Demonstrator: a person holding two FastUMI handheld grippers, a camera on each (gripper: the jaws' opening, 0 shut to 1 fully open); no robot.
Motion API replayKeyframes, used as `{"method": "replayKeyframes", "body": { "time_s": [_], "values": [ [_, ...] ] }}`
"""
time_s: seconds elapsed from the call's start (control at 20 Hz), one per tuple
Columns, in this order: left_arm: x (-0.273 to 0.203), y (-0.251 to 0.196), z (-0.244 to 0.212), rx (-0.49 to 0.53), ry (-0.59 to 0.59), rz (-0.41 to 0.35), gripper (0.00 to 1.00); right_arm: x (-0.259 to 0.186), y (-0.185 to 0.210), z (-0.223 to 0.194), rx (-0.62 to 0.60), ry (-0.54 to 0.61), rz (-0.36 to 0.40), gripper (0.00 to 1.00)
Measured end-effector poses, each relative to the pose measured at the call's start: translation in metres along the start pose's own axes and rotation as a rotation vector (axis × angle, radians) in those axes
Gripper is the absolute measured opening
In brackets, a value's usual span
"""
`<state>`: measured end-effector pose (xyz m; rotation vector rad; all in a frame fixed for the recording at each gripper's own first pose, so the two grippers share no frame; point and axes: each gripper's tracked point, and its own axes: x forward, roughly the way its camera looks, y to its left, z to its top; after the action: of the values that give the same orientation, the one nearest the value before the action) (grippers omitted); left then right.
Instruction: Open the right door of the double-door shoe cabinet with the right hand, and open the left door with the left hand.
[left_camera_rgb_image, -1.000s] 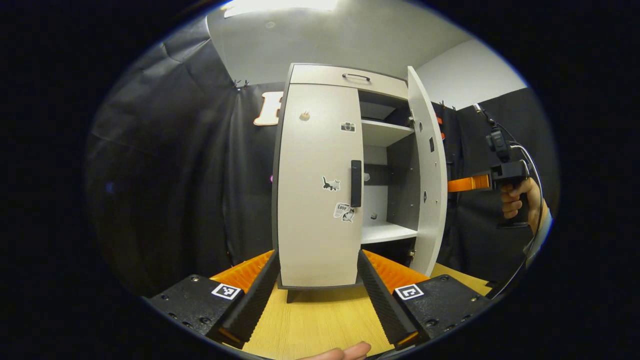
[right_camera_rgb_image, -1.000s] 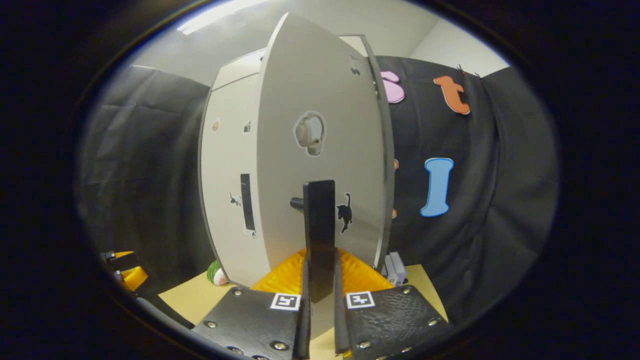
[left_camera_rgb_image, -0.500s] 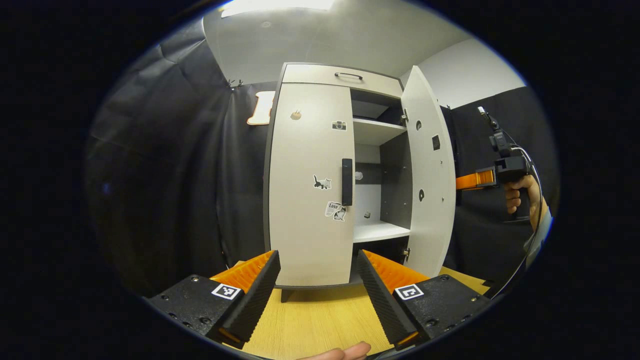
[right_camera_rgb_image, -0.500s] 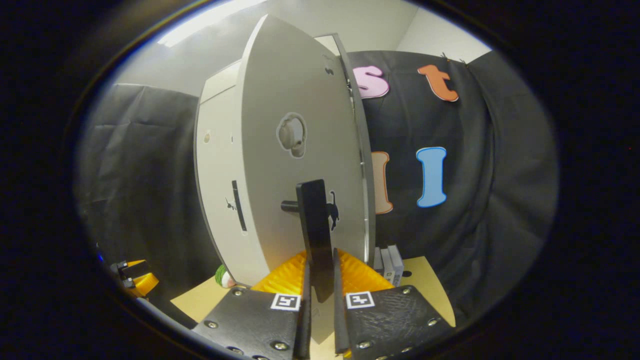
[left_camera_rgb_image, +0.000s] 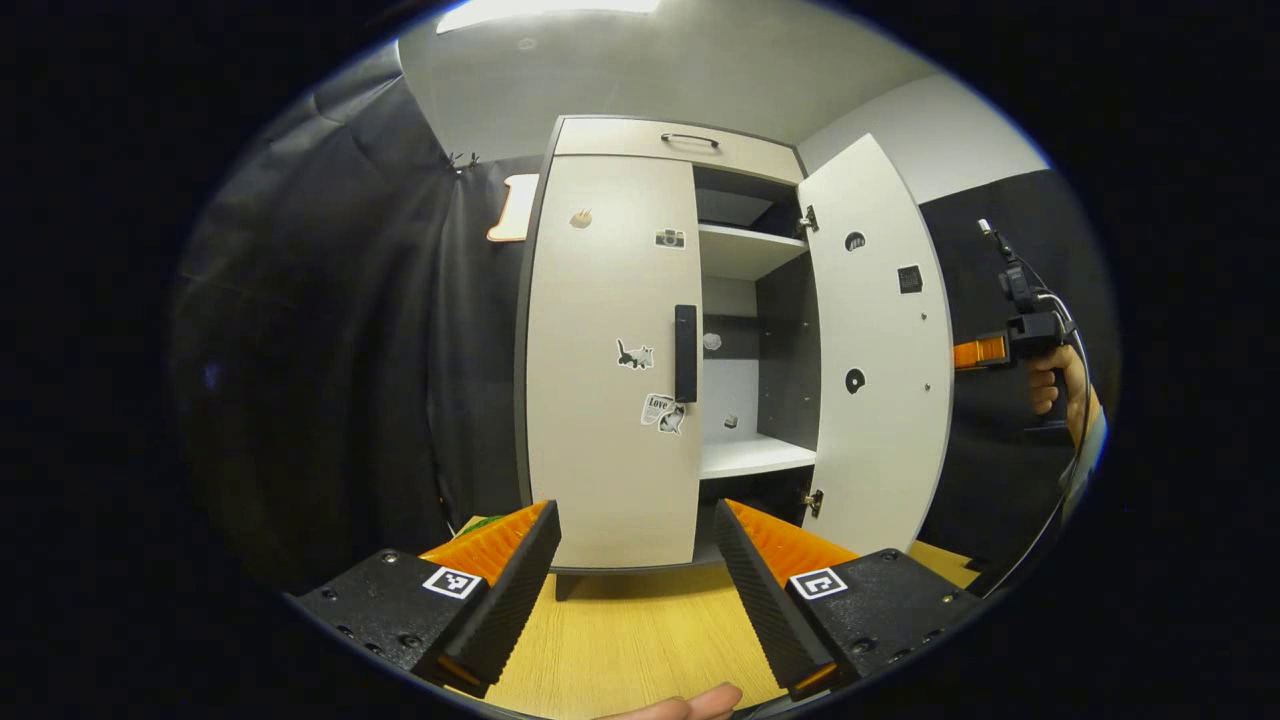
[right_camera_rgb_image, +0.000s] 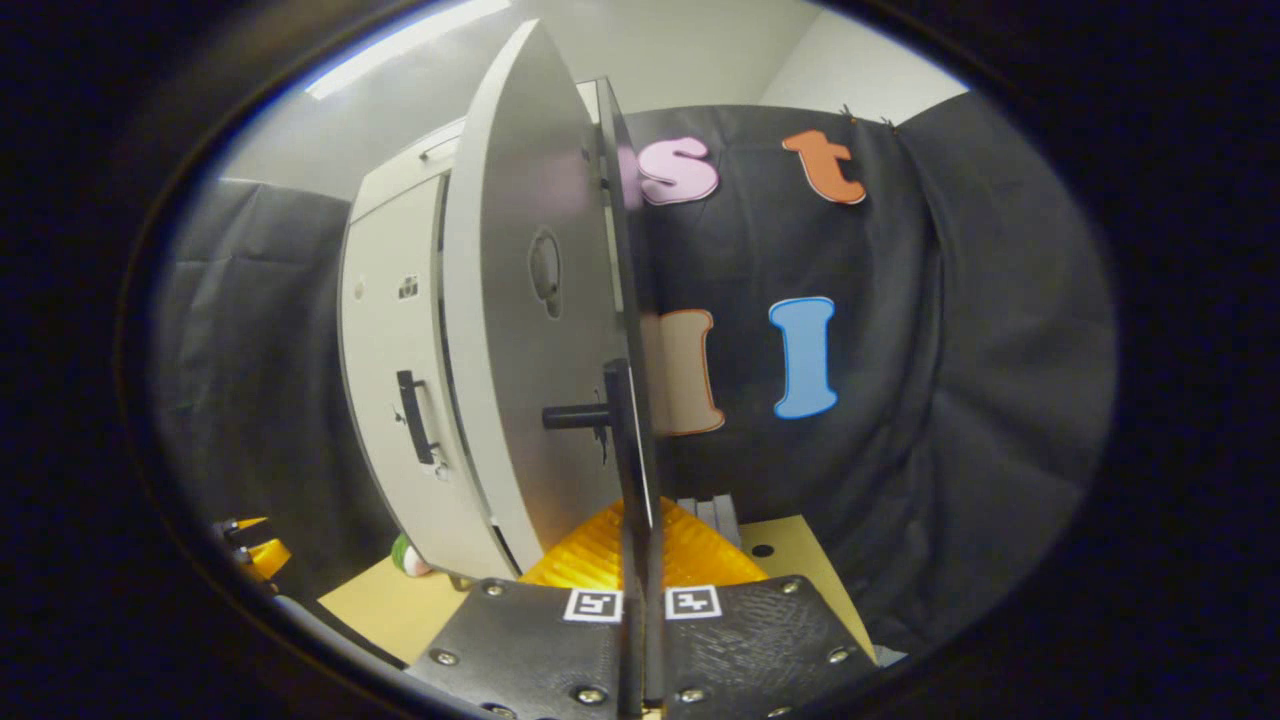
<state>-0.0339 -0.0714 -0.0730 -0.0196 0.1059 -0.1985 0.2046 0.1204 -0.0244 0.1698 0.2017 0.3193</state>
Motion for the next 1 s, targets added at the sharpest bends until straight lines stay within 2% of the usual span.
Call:
{"method": "replayKeyframes", "body": {
  "time_s": [0.1, 0.2, 0.35, 0.65, 0.7, 0.75, 0.9, 1.0],
  "values": [
    [0.002, 0.003, 0.001, 0.008, 0.001, 0.010, 0.96, -0.001, -0.009, 0.002, -0.029, -0.014, -0.030, 0.01],
    [0.006, 0.000, 0.004, -0.010, -0.004, 0.018, 0.96, 0.000, -0.004, 0.002, -0.003, -0.011, -0.001, 0.01],
    [0.018, 0.001, 0.007, -0.056, 0.004, 0.010, 0.96, -0.001, -0.001, 0.002, 0.013, -0.023, -0.002, 0.01],
    [0.058, -0.011, 0.021, -0.107, 0.036, -0.047, 0.96, -0.003, -0.013, 0.006, -0.008, -0.066, -0.032, 0.05],
    [0.066, -0.011, 0.025, -0.100, 0.038, -0.042, 0.96, -0.008, -0.014, 0.008, -0.005, -0.087, -0.047, 0.22],
    [0.076, -0.011, 0.030, -0.093, 0.032, -0.036, 0.96, -0.016, -0.017, 0.013, -0.010, -0.121, -0.075, 0.23],
    [0.111, -0.015, 0.041, -0.084, 0.032, -0.032, 0.96, -0.029, -0.031, 0.024, -0.039, -0.204, -0.131, 0.69],
    [0.137, -0.023, 0.047, -0.101, 0.036, -0.053, 0.96, -0.041, -0.031, 0.026, -0.065, -0.225, -0.136, 1.00]
  ]
}}
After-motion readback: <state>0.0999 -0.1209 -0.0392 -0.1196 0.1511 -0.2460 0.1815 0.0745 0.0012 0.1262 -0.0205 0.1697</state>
